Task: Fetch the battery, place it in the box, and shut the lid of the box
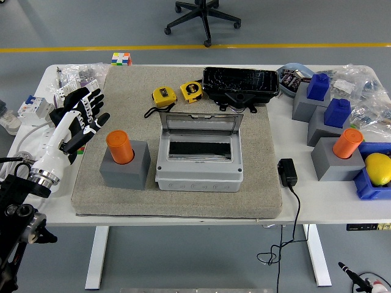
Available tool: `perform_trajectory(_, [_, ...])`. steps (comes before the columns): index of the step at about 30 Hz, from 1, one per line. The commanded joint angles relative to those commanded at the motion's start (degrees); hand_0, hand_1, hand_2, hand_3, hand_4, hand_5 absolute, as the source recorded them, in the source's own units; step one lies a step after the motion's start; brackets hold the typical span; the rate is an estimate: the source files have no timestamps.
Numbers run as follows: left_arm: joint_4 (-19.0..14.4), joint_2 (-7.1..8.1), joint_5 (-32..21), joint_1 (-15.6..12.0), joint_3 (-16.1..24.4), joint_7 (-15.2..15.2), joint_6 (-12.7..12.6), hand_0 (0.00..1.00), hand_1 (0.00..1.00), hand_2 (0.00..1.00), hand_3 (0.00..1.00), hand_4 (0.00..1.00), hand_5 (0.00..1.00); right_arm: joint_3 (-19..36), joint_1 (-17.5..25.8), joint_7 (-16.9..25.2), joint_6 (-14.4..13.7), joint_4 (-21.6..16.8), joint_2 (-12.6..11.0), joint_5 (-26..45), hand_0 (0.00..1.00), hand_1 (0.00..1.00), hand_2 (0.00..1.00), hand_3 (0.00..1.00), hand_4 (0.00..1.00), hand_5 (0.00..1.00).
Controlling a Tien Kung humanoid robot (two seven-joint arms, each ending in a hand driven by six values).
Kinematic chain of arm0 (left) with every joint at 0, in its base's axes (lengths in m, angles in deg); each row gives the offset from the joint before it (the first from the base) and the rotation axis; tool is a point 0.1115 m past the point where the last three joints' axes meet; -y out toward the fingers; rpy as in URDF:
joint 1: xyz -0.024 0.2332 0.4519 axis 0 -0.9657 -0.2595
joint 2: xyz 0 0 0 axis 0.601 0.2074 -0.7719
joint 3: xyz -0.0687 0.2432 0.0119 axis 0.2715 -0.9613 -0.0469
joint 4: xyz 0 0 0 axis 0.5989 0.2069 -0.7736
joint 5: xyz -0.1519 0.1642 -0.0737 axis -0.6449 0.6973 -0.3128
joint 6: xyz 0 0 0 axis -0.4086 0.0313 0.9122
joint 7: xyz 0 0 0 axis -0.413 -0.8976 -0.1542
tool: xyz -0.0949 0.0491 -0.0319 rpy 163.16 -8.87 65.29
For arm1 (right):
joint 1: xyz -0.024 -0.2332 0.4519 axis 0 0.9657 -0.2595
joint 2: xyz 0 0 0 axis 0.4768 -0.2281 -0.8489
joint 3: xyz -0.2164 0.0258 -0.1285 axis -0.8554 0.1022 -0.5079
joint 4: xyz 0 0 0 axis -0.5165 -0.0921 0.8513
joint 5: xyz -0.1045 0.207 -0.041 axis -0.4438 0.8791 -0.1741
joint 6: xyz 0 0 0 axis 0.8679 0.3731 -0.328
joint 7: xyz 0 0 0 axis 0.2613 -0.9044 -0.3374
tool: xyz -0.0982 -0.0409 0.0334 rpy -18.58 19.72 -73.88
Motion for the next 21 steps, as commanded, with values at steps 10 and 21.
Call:
perform_trajectory(10, [1.5,-0.98,-8.8,-0.1,-3.7,0.8,1.0,0.920,0.998,0.998,0.998,0.998,0.611,-0.4,-0.1,0.0,0.0,0.0,0.0,0.3,0.870,0.851,0.801,0.831,0.998,0.998])
perform_trajectory(21, [3.6,-2.06,-10.1,0.2,-4.6,2.7,-4.1,0.938,0.964,0.998,0.965,0.998,0.370,-0.4,0.0,-0.2,-0.3,0.0,0.1,-0.1,0.886,0.853,0.800,0.830,0.998,0.998])
